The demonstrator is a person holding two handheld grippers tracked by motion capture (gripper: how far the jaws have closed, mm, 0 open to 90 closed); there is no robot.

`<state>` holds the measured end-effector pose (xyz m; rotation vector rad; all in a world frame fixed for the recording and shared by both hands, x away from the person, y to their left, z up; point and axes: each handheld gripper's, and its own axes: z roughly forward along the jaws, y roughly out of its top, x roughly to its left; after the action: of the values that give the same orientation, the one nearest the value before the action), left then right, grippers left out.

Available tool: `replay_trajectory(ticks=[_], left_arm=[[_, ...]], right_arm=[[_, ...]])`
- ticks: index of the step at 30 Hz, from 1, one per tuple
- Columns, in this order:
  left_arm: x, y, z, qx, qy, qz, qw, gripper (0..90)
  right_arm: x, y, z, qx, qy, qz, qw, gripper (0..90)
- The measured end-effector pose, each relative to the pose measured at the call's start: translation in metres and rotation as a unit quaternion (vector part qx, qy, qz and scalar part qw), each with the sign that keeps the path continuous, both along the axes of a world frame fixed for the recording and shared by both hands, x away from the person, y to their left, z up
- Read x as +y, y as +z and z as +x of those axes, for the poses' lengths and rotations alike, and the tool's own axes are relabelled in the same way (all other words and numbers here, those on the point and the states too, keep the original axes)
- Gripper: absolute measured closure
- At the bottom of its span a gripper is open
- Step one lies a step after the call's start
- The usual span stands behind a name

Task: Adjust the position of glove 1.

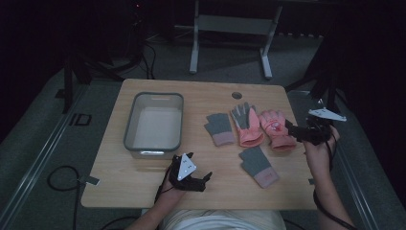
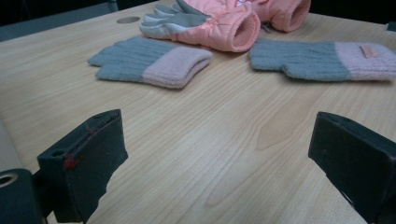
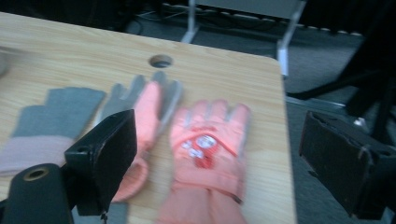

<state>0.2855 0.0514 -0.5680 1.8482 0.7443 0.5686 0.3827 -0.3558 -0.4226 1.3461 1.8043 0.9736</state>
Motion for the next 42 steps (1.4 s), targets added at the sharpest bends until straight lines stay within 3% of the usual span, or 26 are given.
replay_trajectory(ticks=[3, 6, 12, 17, 24, 30, 31, 34, 39, 42], left_arm=[[0.0, 0.0, 0.003, 0.017, -0.007, -0.003, 0.9998, 2.8], [0.001, 0.0, 0.003, 0.017, -0.008, -0.006, 0.9998, 2.8], [0.0, 0.0, 0.003, 0.014, -0.013, -0.001, 0.9998, 2.8], [0.0, 0.0, 0.005, 0.026, -0.015, 0.0, 0.9996, 2.9], [-0.001, 0.0, 0.004, 0.019, -0.014, 0.002, 0.9997, 2.9], [-0.001, 0.0, 0.003, 0.016, -0.017, 0.006, 0.9997, 2.8], [-0.002, 0.0, 0.003, 0.014, -0.019, 0.006, 0.9997, 2.8], [-0.002, 0.0, 0.003, 0.012, -0.021, 0.006, 0.9997, 2.8], [-0.001, 0.0, 0.003, 0.011, -0.022, 0.005, 0.9997, 2.8], [-0.001, 0.0, 0.002, 0.009, -0.022, 0.006, 0.9997, 2.8]], right_arm=[[0.013, 0.005, 0.01, 0.004, 0.015, 0.007, 0.9999, 11.1], [0.024, 0.009, 0.017, 0.004, 0.0, 0.024, 0.9997, 11.0], [0.047, 0.017, 0.025, -0.004, 0.05, 0.032, 0.9982, 11.0], [0.068, 0.02, 0.033, -0.009, 0.108, 0.023, 0.9938, 18.4], [0.102, 0.011, 0.047, 0.01, 0.173, 0.023, 0.9845, 24.6], [0.131, -0.01, 0.062, 0.036, 0.217, 0.021, 0.9753, 29.3], [0.135, -0.014, 0.064, 0.038, 0.226, 0.022, 0.9731, 33.7], [0.146, -0.027, 0.072, 0.055, 0.252, 0.028, 0.9657, 36.0], [0.163, -0.048, 0.083, 0.084, 0.263, -0.005, 0.9612, 41.5], [0.167, -0.059, 0.09, 0.096, 0.271, -0.001, 0.9578, 44.0]])
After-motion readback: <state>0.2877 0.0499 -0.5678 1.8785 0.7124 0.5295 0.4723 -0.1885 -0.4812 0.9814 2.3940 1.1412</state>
